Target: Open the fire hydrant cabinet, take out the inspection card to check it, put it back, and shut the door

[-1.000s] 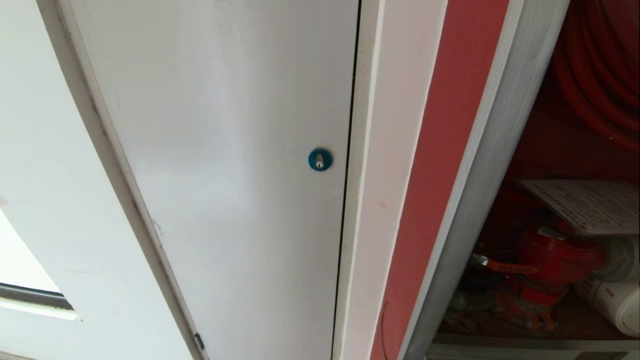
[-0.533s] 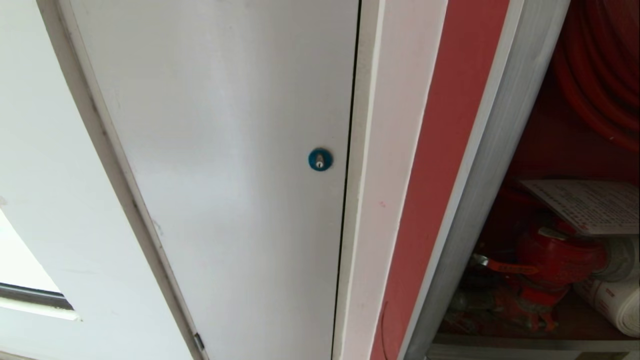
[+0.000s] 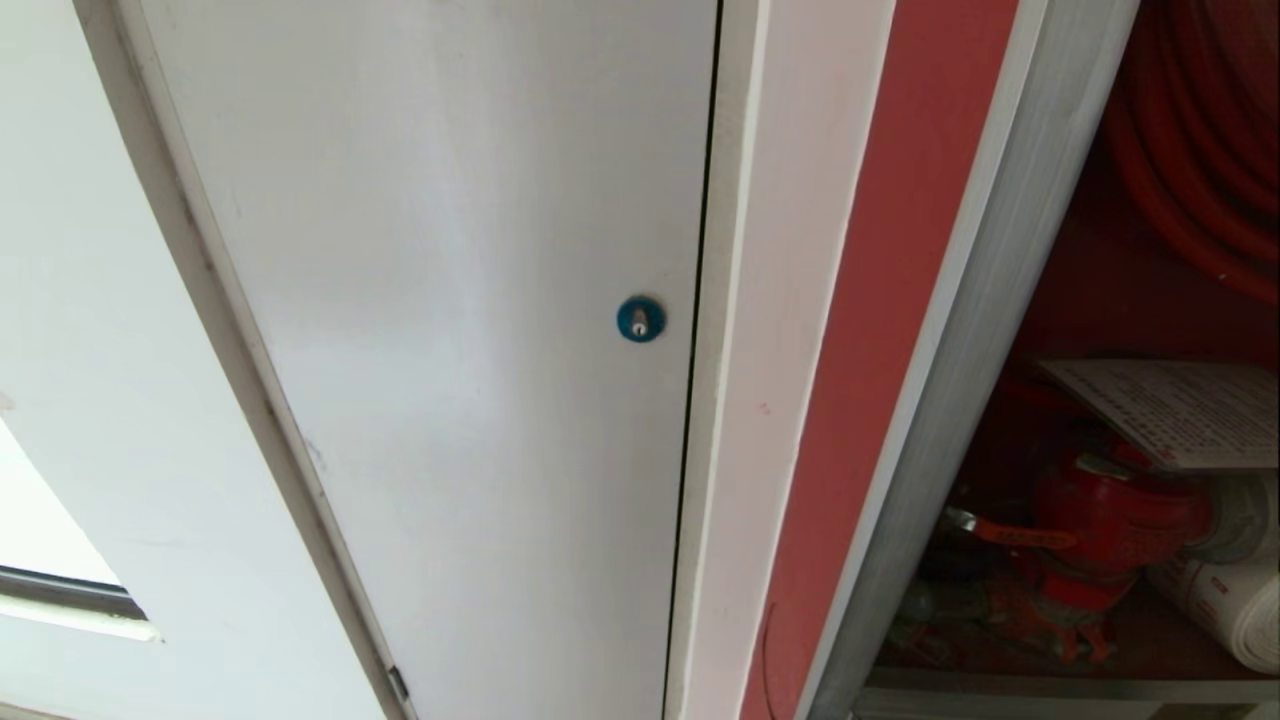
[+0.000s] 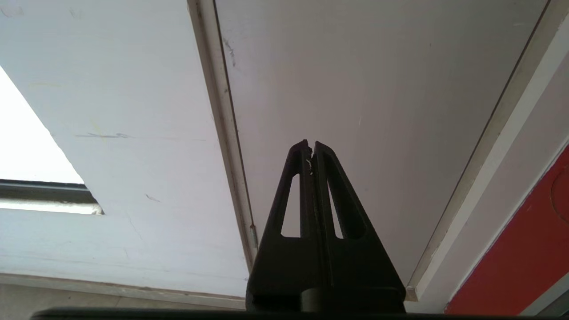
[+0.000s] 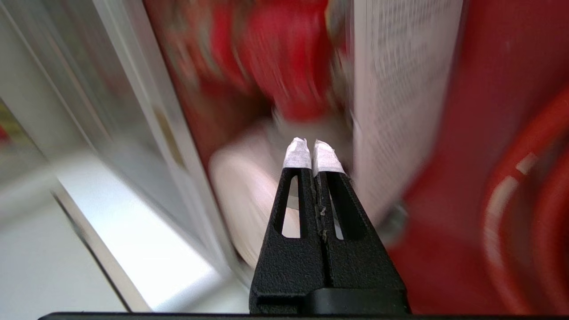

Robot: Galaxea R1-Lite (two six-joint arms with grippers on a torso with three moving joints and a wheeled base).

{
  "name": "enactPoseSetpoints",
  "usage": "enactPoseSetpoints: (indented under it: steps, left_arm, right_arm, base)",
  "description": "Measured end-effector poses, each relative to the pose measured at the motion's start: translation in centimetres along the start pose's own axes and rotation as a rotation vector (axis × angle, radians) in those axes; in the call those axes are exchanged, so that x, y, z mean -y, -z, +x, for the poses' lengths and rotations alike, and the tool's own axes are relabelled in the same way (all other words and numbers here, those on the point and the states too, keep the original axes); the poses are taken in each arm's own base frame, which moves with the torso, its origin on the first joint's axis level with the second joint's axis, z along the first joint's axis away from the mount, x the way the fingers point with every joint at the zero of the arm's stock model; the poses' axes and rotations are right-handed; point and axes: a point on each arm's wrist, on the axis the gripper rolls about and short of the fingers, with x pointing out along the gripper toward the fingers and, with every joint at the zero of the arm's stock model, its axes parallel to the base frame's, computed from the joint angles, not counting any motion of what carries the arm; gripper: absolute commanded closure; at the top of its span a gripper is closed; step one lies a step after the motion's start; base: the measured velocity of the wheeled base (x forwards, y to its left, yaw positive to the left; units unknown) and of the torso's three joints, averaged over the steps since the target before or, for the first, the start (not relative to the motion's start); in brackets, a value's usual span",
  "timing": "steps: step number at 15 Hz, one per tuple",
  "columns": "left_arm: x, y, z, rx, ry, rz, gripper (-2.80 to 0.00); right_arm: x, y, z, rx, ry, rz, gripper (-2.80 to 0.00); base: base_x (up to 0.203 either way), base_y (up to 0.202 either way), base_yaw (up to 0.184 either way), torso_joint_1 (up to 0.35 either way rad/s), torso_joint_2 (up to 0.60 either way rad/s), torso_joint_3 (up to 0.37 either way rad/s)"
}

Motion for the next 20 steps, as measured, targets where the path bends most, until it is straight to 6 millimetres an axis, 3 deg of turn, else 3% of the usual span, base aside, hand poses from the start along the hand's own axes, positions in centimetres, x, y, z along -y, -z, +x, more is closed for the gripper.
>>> enactPoseSetpoints:
  steps: [8,15,20]
  left_arm:
    - [0.0,0.0,0.0,0.000,0.000,0.000,0.00]
    - [0.0,0.0,0.0,0.000,0.000,0.000,0.00]
    - [0.0,0.0,0.0,0.000,0.000,0.000,0.00]
  right_arm:
    - [-4.1,-1.0,-0.9,0.240,-0.036,0.263,0.00]
    - [-6.4,-2.3,-2.3,0.355,-0.141,0.680,0.00]
    - [-10.8,-2.2,-4.5,0.442,-0.109,0.879,0.00]
  base:
    - [0.000,0.000,0.000,0.000,0.00,0.000]
    - [0.000,0.000,0.000,0.000,0.00,0.000]
    - [0.000,0.000,0.000,0.000,0.00,0.000]
